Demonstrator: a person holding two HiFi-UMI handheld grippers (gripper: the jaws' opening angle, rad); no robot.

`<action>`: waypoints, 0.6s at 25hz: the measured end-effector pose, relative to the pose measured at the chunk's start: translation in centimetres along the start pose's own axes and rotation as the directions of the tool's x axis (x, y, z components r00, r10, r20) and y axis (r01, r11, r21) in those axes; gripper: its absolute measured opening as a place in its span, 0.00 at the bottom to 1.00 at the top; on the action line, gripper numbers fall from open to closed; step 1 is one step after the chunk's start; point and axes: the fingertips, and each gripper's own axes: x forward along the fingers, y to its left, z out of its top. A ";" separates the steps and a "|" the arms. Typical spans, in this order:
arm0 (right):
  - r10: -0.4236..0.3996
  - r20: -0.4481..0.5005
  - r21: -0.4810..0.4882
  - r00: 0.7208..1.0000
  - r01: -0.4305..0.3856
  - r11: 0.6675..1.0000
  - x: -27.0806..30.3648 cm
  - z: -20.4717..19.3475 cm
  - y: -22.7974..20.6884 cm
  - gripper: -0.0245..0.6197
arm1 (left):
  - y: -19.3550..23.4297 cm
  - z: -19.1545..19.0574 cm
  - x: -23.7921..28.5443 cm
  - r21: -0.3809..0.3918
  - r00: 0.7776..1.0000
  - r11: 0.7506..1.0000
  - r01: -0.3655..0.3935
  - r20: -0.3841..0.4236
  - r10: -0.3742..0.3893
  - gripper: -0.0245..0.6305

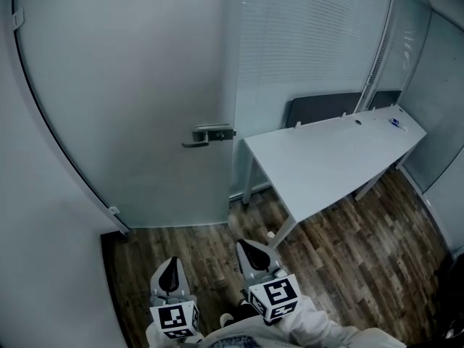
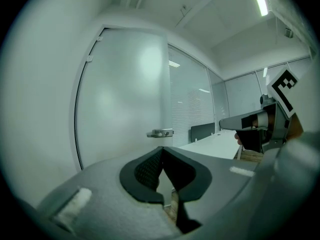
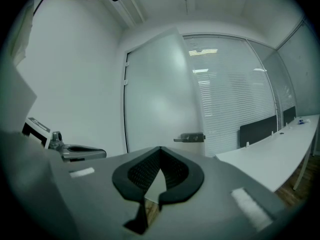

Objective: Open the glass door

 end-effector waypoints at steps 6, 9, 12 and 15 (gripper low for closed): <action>0.006 -0.043 0.014 0.999 -0.005 1.000 -0.1 -1.1 -0.8 0.05 | -0.9 -0.7 0.7 -0.013 1.000 1.000 0.004 -0.026 -0.005 0.04; -0.002 -0.048 0.023 0.999 0.003 1.000 -0.3 -1.3 -1.8 0.05 | -1.7 -0.8 1.3 -0.009 0.999 1.000 0.008 -0.033 -0.009 0.04; -0.001 -0.049 0.047 0.999 0.003 0.999 -0.6 -1.6 -2.7 0.05 | -2.8 -0.6 1.7 0.008 0.999 1.000 0.009 -0.036 -0.009 0.04; 0.005 -0.051 0.078 0.999 -0.001 0.997 -1.2 -1.8 -4.0 0.05 | -4.3 -0.3 1.8 0.014 0.999 1.000 0.009 -0.039 -0.008 0.04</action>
